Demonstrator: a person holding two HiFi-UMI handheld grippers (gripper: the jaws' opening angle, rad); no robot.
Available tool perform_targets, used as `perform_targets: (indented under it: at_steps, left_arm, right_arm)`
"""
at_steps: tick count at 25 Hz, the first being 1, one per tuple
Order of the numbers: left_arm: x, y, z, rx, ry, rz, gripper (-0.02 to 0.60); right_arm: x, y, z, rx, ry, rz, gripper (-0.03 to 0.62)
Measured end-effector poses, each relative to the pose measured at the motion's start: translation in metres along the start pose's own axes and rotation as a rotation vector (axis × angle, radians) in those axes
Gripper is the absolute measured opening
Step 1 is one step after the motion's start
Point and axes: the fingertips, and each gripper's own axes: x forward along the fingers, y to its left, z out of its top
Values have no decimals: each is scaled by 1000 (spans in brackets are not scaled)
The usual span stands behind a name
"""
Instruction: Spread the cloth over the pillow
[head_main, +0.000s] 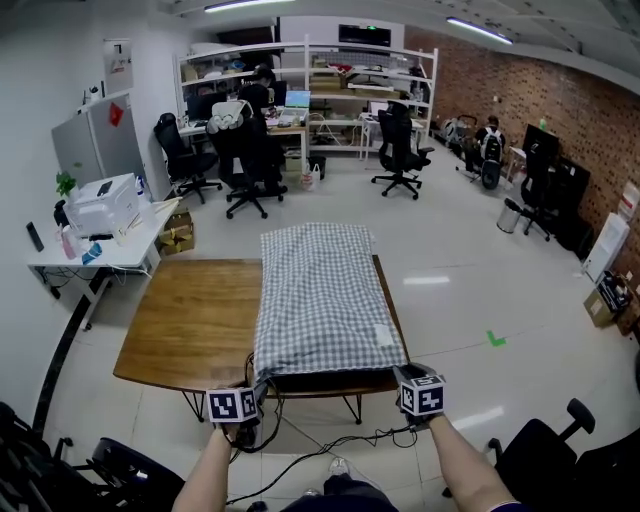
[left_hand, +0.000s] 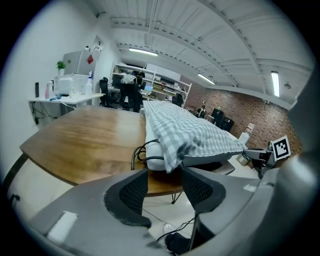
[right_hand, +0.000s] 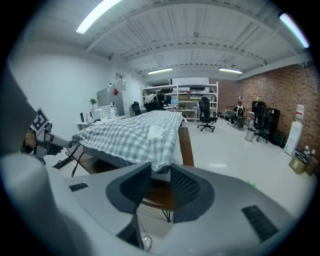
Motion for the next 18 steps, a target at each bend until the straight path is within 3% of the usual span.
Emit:
perform_targets:
  at_steps: [6,10,14,18]
  left_arm:
    - [-20,-4,-5,-125,-120,1,221]
    - [-39,-33,22,16,-302,36,131]
    - [-59,-80,39,169,-423,-12,11]
    - [-83,-121,65,239,-499,-114,11]
  right_arm:
    - [-14,13,-16,22,-7,5,144]
    - [-29,35,7,15,-71,53,143]
    - [-45,55,37,10,-143,111,141]
    - [-65,79,77,1,-240,176,105]
